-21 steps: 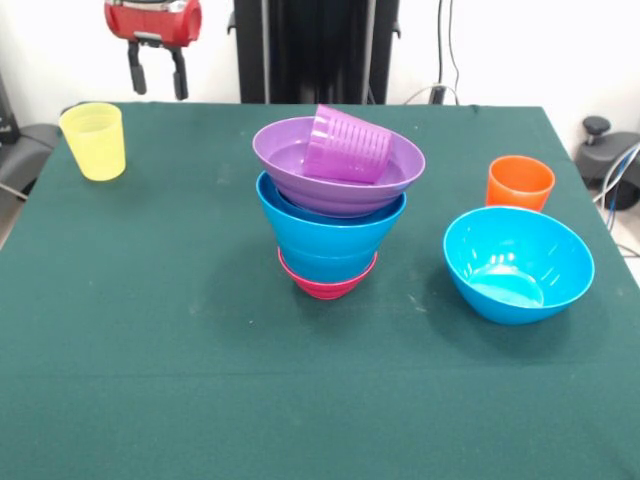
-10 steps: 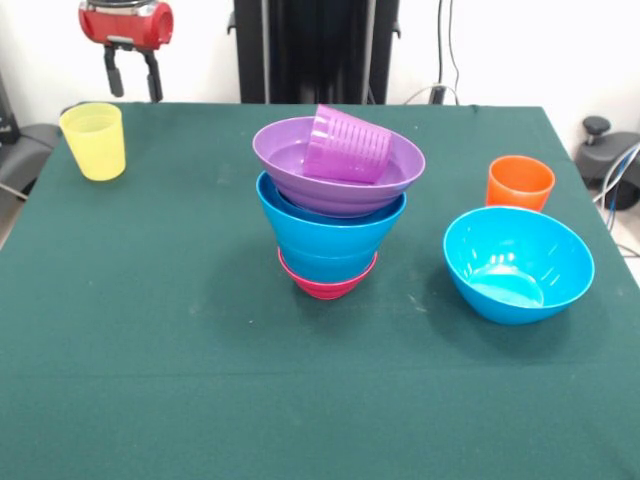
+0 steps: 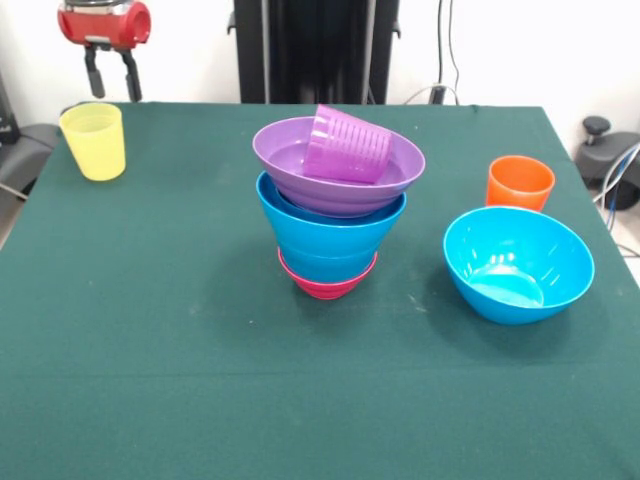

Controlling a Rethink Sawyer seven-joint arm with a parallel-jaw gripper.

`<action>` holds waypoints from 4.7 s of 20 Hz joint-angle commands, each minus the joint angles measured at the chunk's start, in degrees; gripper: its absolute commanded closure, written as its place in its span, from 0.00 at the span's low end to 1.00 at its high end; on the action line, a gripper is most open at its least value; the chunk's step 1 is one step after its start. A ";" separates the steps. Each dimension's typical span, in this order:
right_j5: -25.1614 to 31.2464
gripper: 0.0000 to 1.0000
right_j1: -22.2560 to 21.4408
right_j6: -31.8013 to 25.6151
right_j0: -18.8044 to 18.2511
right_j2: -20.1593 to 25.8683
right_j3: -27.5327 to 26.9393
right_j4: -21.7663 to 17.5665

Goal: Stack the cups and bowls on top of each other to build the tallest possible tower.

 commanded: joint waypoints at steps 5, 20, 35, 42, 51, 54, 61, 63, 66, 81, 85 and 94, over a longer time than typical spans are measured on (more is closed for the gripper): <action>1.83 0.00 3.52 -16.82 -2.78 6.05 -1.14 -8.36; -6.01 0.00 13.65 -3.64 1.26 -3.12 -7.58 -25.59; -5.29 0.00 15.95 -6.41 0.07 -2.67 -8.90 -24.96; -0.70 0.00 9.03 -11.12 -2.11 2.51 -4.82 -17.67; -0.82 1.00 5.66 -9.99 -1.60 2.71 -2.56 -14.97; -0.04 1.00 5.64 -11.03 -2.07 3.24 -2.49 -14.34; 0.72 1.00 5.44 -11.53 -2.45 3.82 -2.18 -13.42; 0.96 1.00 5.32 -11.51 -2.34 3.87 -2.13 -13.11; 1.34 1.00 3.57 -11.87 -2.57 5.30 -0.94 -11.50; 4.94 1.00 -26.34 -10.10 -6.12 22.47 18.37 18.45; 4.47 1.00 -27.03 -5.61 -2.10 22.06 19.00 20.48; 1.76 1.00 -26.68 2.42 7.57 15.73 19.02 20.72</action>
